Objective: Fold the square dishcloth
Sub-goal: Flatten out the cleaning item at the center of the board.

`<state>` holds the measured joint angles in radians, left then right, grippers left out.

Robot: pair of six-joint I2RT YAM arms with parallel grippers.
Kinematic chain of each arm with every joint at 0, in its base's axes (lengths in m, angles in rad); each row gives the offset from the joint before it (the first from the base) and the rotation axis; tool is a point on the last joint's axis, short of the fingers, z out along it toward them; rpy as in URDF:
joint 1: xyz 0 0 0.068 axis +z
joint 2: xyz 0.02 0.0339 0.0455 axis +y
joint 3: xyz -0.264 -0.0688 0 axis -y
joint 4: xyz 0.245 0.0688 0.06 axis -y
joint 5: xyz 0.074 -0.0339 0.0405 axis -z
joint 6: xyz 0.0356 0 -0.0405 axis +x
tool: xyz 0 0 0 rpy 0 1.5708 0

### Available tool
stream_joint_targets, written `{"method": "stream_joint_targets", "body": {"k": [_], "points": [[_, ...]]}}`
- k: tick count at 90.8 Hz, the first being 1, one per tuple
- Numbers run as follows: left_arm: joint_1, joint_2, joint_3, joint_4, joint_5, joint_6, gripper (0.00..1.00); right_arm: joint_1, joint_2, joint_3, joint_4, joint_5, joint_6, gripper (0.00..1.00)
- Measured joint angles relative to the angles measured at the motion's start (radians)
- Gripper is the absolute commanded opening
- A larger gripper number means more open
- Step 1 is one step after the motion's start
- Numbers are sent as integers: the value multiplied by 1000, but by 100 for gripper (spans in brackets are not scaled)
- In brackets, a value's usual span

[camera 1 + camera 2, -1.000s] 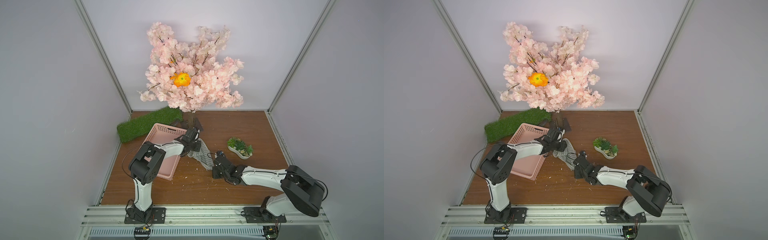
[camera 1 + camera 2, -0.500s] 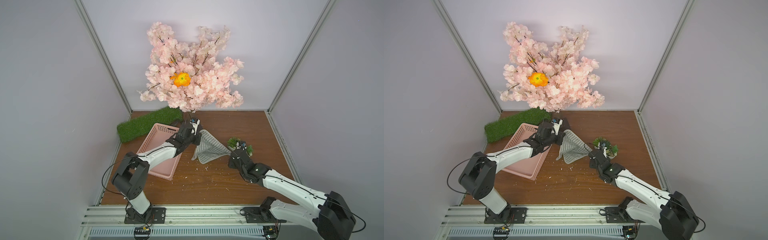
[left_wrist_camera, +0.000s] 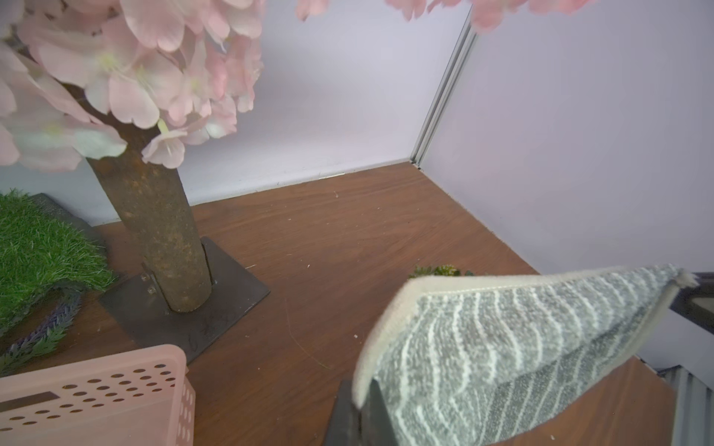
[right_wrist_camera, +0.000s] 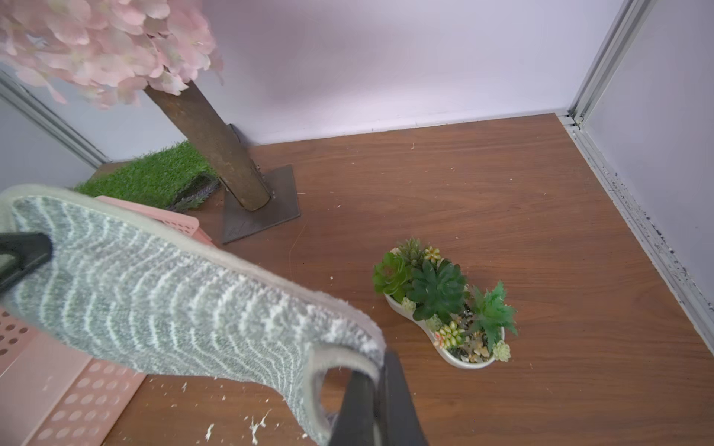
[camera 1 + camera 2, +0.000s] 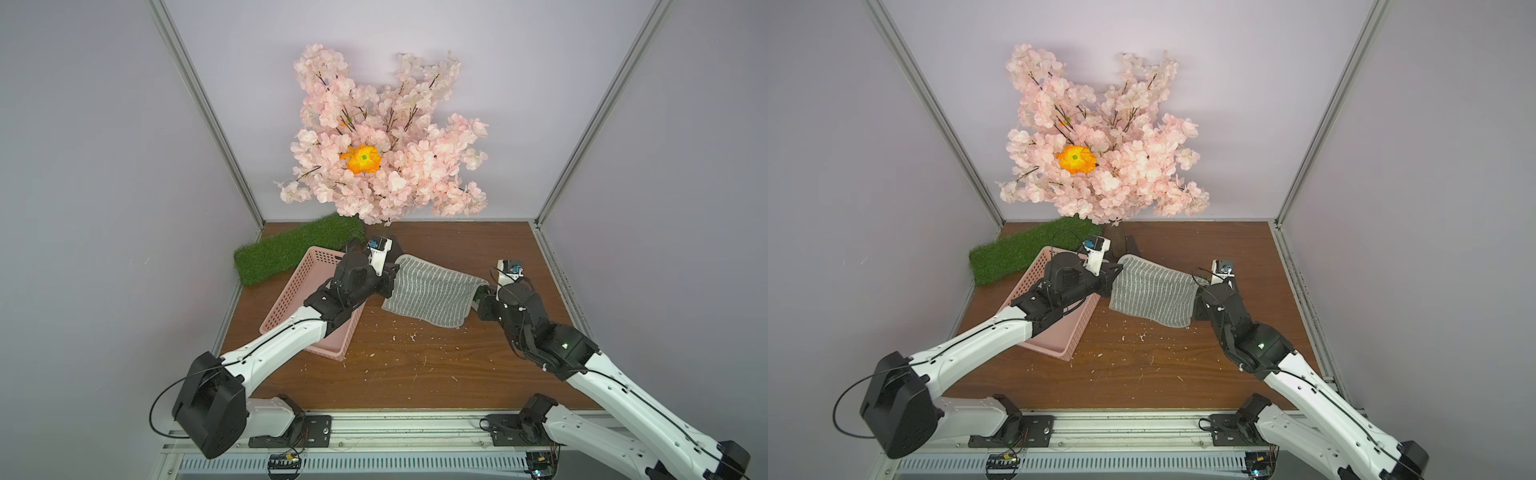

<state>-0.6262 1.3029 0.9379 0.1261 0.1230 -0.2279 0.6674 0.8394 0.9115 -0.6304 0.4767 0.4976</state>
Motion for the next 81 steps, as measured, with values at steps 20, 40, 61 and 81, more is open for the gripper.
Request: {"method": "stream_joint_targets", "body": {"k": [20, 40, 61, 81], "points": [[-10, 21, 0, -77, 3, -134, 1, 0, 71, 153, -204, -45, 23, 0], [5, 134, -22, -74, 0, -203, 1, -10, 183, 121, -210, -66, 35, 0], [39, 323, -65, 60, -21, -224, 1, -61, 463, 43, -36, -34, 1, 0], [56, 430, -43, 220, -89, -193, 1, -119, 684, 70, 183, 18, -58, 0]]}}
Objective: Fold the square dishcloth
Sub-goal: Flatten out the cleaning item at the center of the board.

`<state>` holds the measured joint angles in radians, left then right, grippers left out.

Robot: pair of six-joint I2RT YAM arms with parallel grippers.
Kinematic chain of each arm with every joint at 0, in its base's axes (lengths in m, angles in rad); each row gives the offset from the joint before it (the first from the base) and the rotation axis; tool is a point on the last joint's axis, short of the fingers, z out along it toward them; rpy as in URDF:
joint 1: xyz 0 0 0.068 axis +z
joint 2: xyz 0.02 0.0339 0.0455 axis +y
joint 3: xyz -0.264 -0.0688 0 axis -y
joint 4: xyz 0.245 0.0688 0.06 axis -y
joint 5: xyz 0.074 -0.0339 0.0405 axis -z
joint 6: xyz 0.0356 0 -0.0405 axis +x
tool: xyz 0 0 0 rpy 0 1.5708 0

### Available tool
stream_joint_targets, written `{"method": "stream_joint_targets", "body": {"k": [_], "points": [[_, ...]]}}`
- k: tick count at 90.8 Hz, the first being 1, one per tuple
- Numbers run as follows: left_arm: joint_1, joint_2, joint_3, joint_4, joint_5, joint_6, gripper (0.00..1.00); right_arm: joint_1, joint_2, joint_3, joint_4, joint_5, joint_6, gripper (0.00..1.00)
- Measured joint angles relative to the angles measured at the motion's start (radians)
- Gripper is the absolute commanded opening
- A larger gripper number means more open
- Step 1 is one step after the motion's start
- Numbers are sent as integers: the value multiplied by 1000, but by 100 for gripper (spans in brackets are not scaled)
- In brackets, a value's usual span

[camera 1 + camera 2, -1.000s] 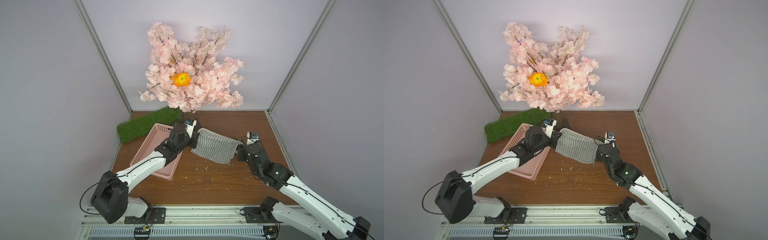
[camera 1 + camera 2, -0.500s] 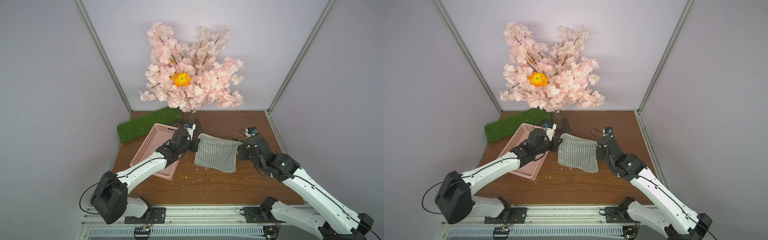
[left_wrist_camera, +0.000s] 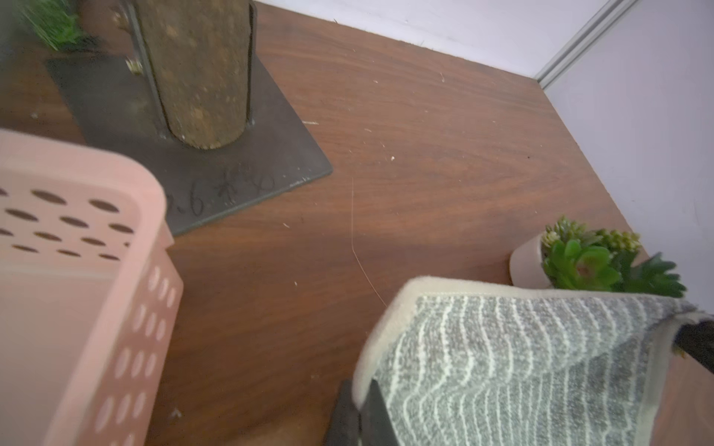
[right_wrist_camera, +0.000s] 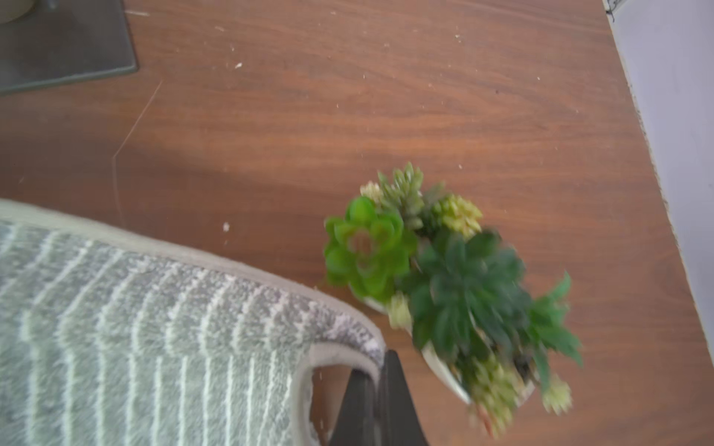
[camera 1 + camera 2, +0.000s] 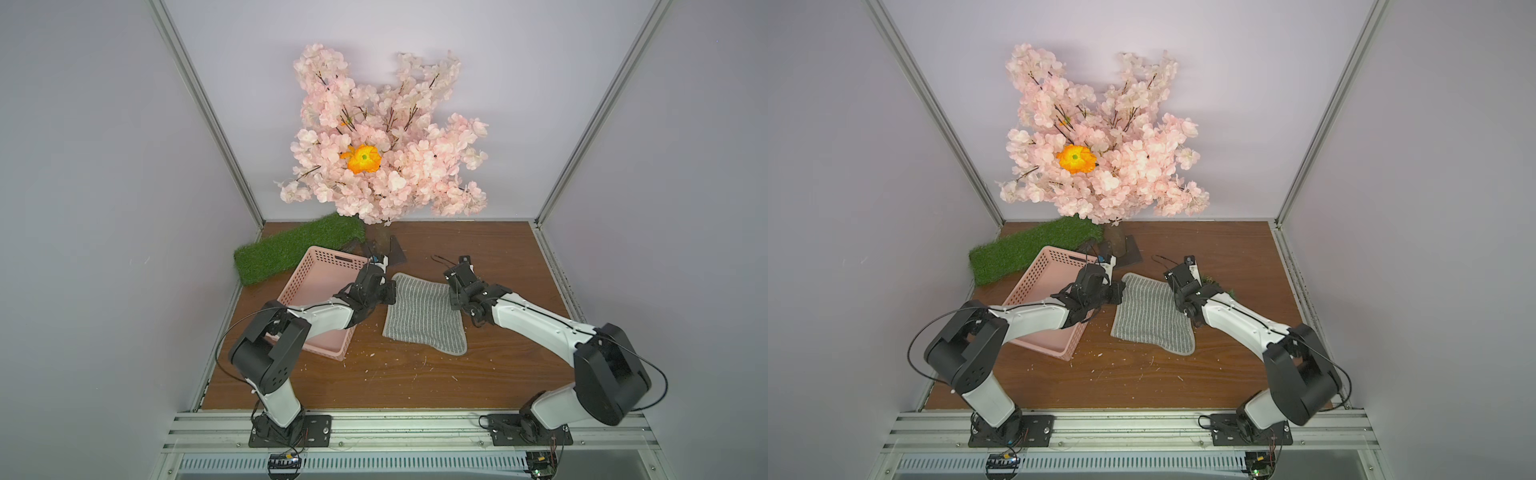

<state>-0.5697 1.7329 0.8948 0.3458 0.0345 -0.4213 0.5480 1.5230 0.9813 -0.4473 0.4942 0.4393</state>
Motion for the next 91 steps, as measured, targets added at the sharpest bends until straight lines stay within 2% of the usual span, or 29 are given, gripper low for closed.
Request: {"method": "stream_joint_targets", "body": {"k": [18, 20, 24, 32, 43, 68, 91], "points": [[15, 103, 78, 63, -73, 34, 4, -30, 145, 86, 130, -5, -45, 0], [16, 112, 85, 66, -81, 35, 8, -32, 160, 98, 139, -6, -51, 0], [18, 129, 100, 67, -93, 38, 18, -35, 188, 125, 154, -7, -61, 11], [19, 151, 119, 64, -117, 48, 39, -38, 240, 177, 171, -10, -79, 23], [19, 149, 121, 56, -142, 36, 56, -40, 265, 220, 161, -15, -98, 37], [19, 28, 110, -21, -155, 13, 58, -40, 185, 210, 93, -29, -73, 39], [-16, -64, 19, -118, -163, -30, 58, -40, -48, 16, 113, -163, 21, 38]]}}
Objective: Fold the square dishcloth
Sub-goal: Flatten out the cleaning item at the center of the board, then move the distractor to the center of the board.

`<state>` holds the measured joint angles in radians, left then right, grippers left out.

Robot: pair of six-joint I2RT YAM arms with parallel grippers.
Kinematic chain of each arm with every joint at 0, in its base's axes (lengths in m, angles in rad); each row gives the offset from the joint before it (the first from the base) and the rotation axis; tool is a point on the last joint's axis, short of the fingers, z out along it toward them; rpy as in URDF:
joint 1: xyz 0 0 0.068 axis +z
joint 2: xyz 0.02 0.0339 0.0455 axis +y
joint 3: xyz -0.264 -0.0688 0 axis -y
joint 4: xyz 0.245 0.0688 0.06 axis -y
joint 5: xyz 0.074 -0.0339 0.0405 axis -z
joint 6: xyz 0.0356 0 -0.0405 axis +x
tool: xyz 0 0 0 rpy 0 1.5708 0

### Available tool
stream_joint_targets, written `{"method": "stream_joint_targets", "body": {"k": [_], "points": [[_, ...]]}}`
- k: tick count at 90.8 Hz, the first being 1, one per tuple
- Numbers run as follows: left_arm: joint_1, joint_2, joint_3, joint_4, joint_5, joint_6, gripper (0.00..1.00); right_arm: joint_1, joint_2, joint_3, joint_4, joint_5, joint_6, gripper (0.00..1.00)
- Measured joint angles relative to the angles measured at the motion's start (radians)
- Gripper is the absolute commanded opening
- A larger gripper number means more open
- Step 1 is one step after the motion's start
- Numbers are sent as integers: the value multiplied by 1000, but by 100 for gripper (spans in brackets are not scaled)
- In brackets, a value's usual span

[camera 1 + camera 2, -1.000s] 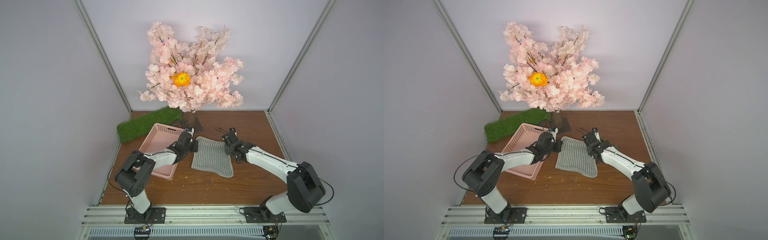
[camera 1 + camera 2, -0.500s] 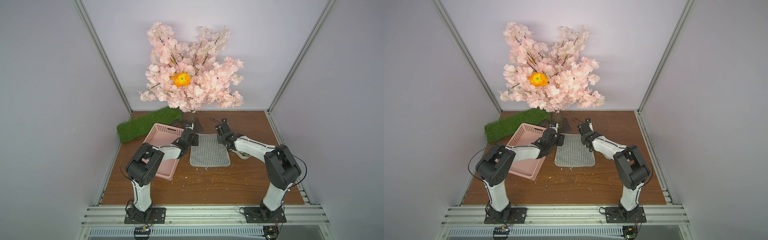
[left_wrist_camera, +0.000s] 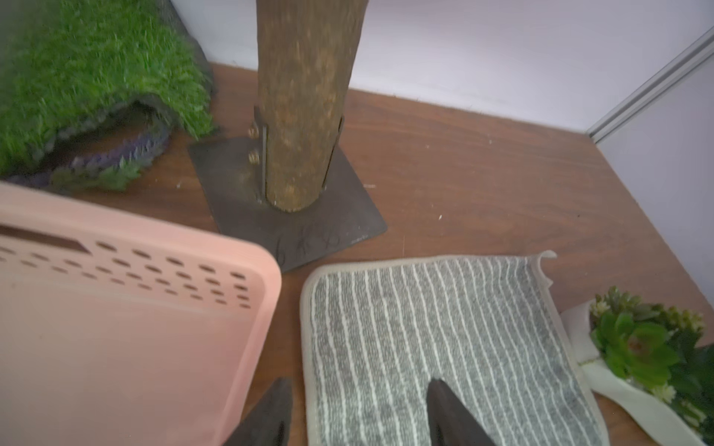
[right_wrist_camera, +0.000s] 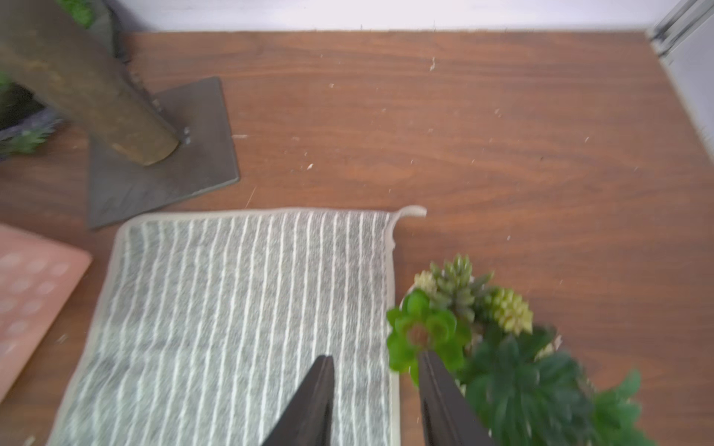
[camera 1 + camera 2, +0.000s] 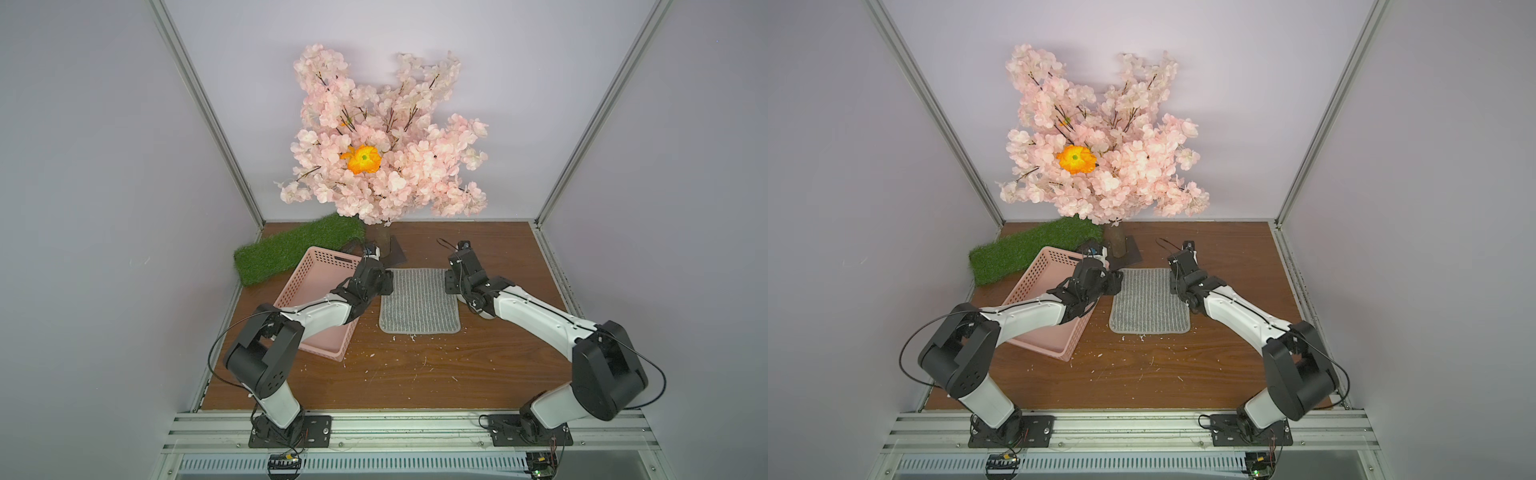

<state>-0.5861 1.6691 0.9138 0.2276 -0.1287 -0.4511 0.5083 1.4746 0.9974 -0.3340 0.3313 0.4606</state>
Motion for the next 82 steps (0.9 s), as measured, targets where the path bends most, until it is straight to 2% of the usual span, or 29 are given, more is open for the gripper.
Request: {"method": "stream_joint_targets", "body": {"k": [12, 23, 46, 62, 73, 82], "points": [[-58, -26, -71, -71, -31, -42, 58, 3, -70, -119, 20, -74, 40, 38], [-93, -53, -141, -122, -66, -85, 59, 5, -108, -205, 51, -131, 67, 33], [-96, -40, -172, -144, -85, -140, 59, 9, -55, -251, 134, -196, 108, 23], [-96, -21, -173, -140, -80, -156, 50, 9, 24, -251, 178, -227, 121, 22], [-97, -13, -174, -126, -72, -164, 28, 9, 43, -251, 192, -238, 127, 21], [-97, -11, -179, -113, -59, -173, 19, 9, 47, -246, 194, -242, 129, 21]]}}
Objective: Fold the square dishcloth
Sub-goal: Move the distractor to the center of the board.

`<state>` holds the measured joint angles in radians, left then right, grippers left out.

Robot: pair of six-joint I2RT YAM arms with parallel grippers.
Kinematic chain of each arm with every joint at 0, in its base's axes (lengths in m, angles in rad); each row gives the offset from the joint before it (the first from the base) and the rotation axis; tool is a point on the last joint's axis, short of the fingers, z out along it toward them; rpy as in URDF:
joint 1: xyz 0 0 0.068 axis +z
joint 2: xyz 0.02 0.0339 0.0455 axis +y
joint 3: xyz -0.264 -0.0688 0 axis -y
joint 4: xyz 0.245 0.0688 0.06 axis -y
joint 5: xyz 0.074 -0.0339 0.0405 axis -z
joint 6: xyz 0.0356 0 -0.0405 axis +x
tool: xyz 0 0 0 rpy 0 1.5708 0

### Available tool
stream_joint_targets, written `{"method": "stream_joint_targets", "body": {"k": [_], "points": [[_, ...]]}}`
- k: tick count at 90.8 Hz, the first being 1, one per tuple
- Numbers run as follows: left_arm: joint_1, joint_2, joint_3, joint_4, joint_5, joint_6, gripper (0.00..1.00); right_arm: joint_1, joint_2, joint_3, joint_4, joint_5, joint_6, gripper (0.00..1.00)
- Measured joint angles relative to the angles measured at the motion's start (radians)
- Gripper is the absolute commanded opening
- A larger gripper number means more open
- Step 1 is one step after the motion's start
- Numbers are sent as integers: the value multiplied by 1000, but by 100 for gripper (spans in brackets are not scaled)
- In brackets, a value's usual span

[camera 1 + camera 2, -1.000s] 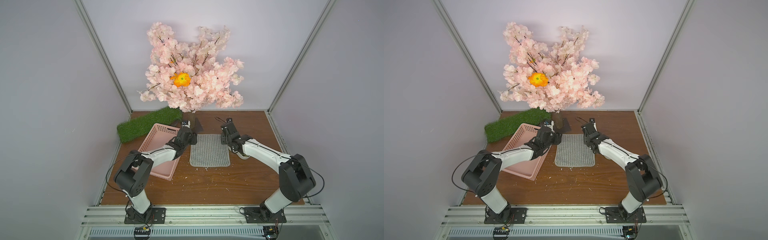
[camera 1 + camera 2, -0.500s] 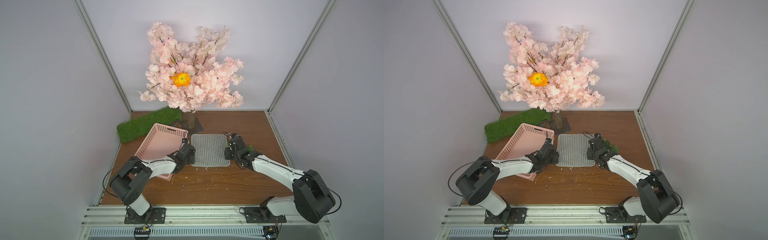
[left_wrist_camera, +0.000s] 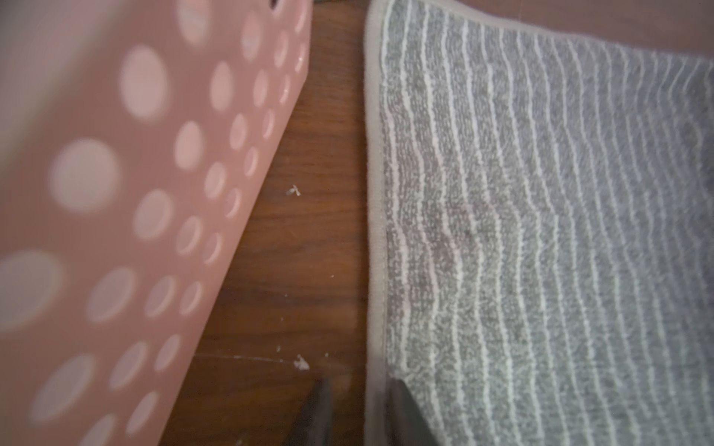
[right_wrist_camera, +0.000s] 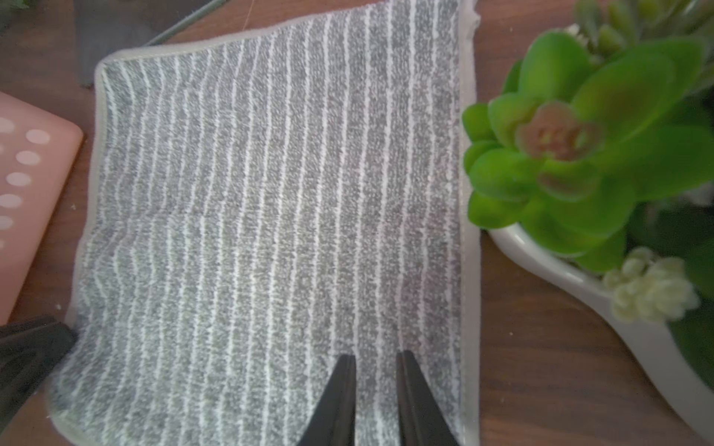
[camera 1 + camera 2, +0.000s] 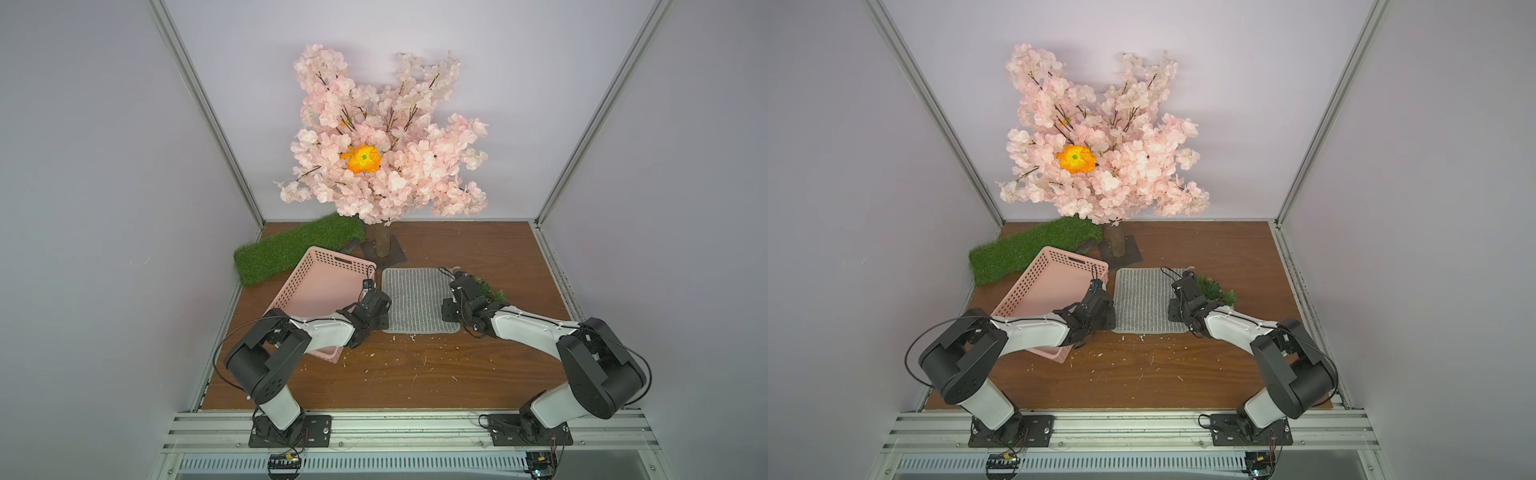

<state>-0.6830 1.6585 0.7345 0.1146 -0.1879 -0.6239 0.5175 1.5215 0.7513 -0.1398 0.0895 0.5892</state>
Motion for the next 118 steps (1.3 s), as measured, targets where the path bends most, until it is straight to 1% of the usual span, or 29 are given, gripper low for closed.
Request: {"method": "stream_joint_targets", "body": {"k": [9, 17, 25, 50, 60, 73, 103, 118], "points": [[0, 0, -4, 10, 11, -4, 19, 0, 3, 6, 3, 1, 0, 22], [0, 0, -4, 17, 29, -5, 24, 0, 3, 8, 5, 10, 2, 22], [0, 2, -4, 24, 43, -8, 24, 0, 14, 14, 5, 27, 3, 21], [0, 18, -2, 48, 57, -10, 6, -12, 74, 30, -5, 113, 15, 19], [0, 21, 2, 47, 58, -5, 1, -37, 89, 31, -8, 144, 19, 22], [0, 23, 5, 45, 64, -2, 0, -77, 90, 35, -10, 172, 21, 25], [0, 28, 12, 43, 80, 2, 0, -177, 105, 46, 15, 176, 10, 29], [0, 31, 15, 43, 84, 4, 0, -207, 139, 77, 29, 165, -14, 35]]}}
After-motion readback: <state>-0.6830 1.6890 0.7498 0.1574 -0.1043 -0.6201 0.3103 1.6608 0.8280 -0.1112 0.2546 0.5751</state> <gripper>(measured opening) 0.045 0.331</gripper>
